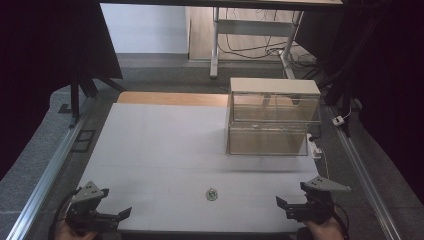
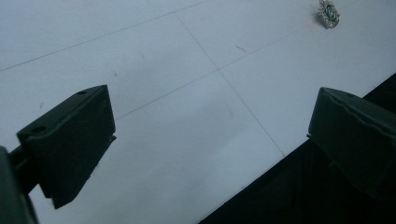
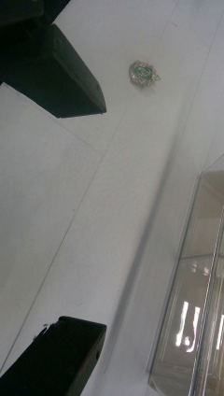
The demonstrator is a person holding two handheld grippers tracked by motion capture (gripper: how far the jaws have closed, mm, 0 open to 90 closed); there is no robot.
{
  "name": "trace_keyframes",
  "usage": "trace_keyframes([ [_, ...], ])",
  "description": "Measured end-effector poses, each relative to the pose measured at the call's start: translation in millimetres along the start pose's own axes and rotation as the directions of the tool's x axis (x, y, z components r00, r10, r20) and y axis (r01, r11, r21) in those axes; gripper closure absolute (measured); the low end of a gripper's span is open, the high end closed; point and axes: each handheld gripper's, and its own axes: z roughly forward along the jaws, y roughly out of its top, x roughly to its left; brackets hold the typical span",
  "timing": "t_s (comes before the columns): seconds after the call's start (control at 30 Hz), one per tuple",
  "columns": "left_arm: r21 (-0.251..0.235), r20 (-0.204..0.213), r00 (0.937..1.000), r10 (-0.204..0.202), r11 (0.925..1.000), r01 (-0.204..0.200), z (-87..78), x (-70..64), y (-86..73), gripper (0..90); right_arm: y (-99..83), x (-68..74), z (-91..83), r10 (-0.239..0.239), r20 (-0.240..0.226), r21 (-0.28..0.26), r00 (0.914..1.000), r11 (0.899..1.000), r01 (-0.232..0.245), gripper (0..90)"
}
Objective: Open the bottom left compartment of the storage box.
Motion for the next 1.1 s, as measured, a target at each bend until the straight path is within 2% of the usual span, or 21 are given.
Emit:
trace_keyframes([
  [0.3,0.009,-0.003,1.0000,-0.005,0.9999,0.005,1.0,0.2,0.1,0.0,-0.5,-4.2,-1.9,0.042,-0.001,-0.019,0.9991,0.999,-0.042,0.0],
  [0.77,0.023,-0.014,0.9998,-0.010,0.9997,0.011,2.2,-0.2,0.8,0.0,0.6,-3.3,1.2,0.028,-0.009,0.013,0.9996,1.000,-0.027,0.0],
  [1.1,0.029,-0.020,0.9997,-0.014,0.9995,0.015,2.7,-0.3,0.8,0.0,3.3,-3.5,2.2,0.019,-0.004,0.003,0.9998,1.000,-0.019,0.0],
])
